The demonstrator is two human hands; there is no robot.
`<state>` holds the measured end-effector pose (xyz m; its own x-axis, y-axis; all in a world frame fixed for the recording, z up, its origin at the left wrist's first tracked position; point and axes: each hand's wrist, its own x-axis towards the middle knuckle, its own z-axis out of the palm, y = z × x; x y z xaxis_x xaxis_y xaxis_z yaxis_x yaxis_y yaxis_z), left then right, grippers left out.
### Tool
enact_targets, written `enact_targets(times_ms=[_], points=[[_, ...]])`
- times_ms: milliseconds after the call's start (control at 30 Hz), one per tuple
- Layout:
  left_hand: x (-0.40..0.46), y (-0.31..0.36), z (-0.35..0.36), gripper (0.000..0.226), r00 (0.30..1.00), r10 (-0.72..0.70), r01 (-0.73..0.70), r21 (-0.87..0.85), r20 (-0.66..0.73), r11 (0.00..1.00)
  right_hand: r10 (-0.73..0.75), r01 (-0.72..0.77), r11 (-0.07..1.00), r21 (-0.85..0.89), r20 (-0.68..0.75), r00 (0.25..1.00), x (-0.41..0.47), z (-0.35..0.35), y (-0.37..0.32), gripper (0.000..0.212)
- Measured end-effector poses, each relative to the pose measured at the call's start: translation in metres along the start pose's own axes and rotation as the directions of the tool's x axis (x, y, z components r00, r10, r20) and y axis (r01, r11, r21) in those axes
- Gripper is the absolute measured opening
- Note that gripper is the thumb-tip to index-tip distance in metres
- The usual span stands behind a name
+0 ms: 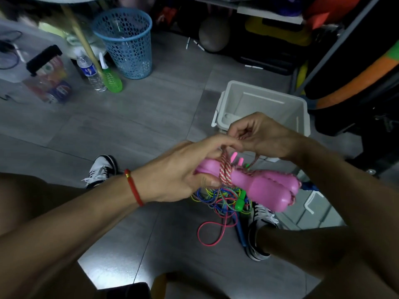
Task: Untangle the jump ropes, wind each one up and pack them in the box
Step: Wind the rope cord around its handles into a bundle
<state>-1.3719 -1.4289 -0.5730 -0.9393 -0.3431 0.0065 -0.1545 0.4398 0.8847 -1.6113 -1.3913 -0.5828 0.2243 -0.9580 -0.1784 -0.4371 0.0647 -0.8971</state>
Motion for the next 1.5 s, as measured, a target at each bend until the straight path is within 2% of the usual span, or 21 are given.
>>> enact_targets(times_ms=[33, 133, 233, 400, 467, 533, 600, 700, 867, 933, 1033, 1133, 1200, 1267, 1300, 1400, 1500], points=[[-0.002, -0.003, -0.003, 0.054, 0.998, -0.006, 0.002, -0.053, -0.058, 0.999, 0.026, -0.027, 1.0, 0.014, 0.014, 1.0, -0.002, 0.0, 0.003, 0.006], [-0.006, -0.014, -0.011, 0.04, 0.969, -0.075, 0.007, -0.277, -0.236, 0.961, 0.122, -0.12, 0.991, 0.055, -0.044, 0.991, -0.013, 0.004, 0.009, 0.017], [-0.005, -0.026, -0.013, 0.03, 0.924, -0.221, 0.032, -0.511, -0.313, 0.859, 0.036, -0.037, 0.999, -0.017, -0.029, 0.999, -0.016, 0.021, 0.014, 0.028], [0.0, -0.044, -0.011, 0.023, 0.862, -0.406, 0.159, -0.599, -0.304, 0.785, 0.078, -0.079, 0.997, -0.003, -0.076, 0.994, -0.017, 0.041, 0.013, 0.034], [0.002, -0.049, -0.012, 0.025, 0.834, -0.462, 0.2, -0.615, -0.302, 0.762, 0.099, -0.1, 0.995, 0.001, -0.138, 0.985, -0.019, 0.051, 0.01, 0.032], [0.005, -0.052, -0.013, 0.026, 0.809, -0.493, 0.217, -0.615, -0.321, 0.758, 0.072, -0.111, 0.982, -0.152, -0.238, 0.969, -0.018, 0.056, 0.005, 0.034], [0.008, -0.053, -0.011, 0.027, 0.799, -0.482, 0.22, -0.569, -0.36, 0.792, 0.088, -0.162, 0.966, -0.203, -0.334, 0.939, -0.017, 0.059, -0.003, 0.035], [0.015, -0.054, -0.007, 0.027, 0.796, -0.452, 0.225, -0.497, -0.402, 0.838, 0.16, -0.224, 0.969, -0.102, -0.428, 0.889, -0.017, 0.063, -0.017, 0.033], [0.03, -0.067, 0.0, 0.03, 0.801, -0.302, 0.266, -0.144, -0.517, 0.953, 0.22, -0.312, 0.949, -0.048, -0.608, 0.763, -0.01, 0.078, -0.026, 0.033], [0.033, -0.065, 0.007, 0.04, 0.777, -0.24, 0.29, -0.008, -0.582, 0.957, 0.234, -0.281, 0.959, 0.036, -0.661, 0.713, -0.005, 0.082, -0.028, 0.04], [0.036, -0.059, 0.021, 0.045, 0.697, -0.093, 0.279, 0.15, -0.711, 0.949, 0.261, -0.195, 0.965, 0.177, -0.741, 0.619, 0.004, 0.088, -0.029, 0.058], [0.038, -0.056, 0.031, 0.053, 0.669, 0.035, 0.26, 0.278, -0.742, 0.925, 0.297, -0.058, 0.946, 0.319, -0.778, 0.553, 0.014, 0.085, -0.028, 0.048], [0.038, -0.052, 0.029, 0.059, 0.674, 0.065, 0.243, 0.303, -0.736, 0.922, 0.319, -0.015, 0.925, 0.379, -0.756, 0.572, 0.017, 0.078, -0.03, 0.037], [0.034, -0.042, 0.025, 0.06, 0.705, 0.06, 0.199, 0.278, -0.707, 0.94, 0.305, 0.009, 0.918, 0.397, -0.72, 0.623, 0.018, 0.068, -0.031, 0.024], [0.031, -0.039, 0.022, 0.057, 0.716, 0.018, 0.181, 0.21, -0.698, 0.961, 0.287, 0.005, 0.924, 0.383, -0.703, 0.651, 0.018, 0.063, -0.031, 0.019], [0.027, -0.035, 0.007, 0.042, 0.714, -0.199, 0.109, -0.174, -0.671, 0.979, 0.234, -0.004, 0.944, 0.331, -0.659, 0.715, 0.016, 0.052, -0.031, 0.015], [0.028, -0.037, -0.006, 0.025, 0.699, -0.249, -0.001, -0.349, -0.67, 0.937, 0.201, 0.009, 0.949, 0.316, -0.627, 0.753, 0.013, 0.05, -0.032, 0.019]])
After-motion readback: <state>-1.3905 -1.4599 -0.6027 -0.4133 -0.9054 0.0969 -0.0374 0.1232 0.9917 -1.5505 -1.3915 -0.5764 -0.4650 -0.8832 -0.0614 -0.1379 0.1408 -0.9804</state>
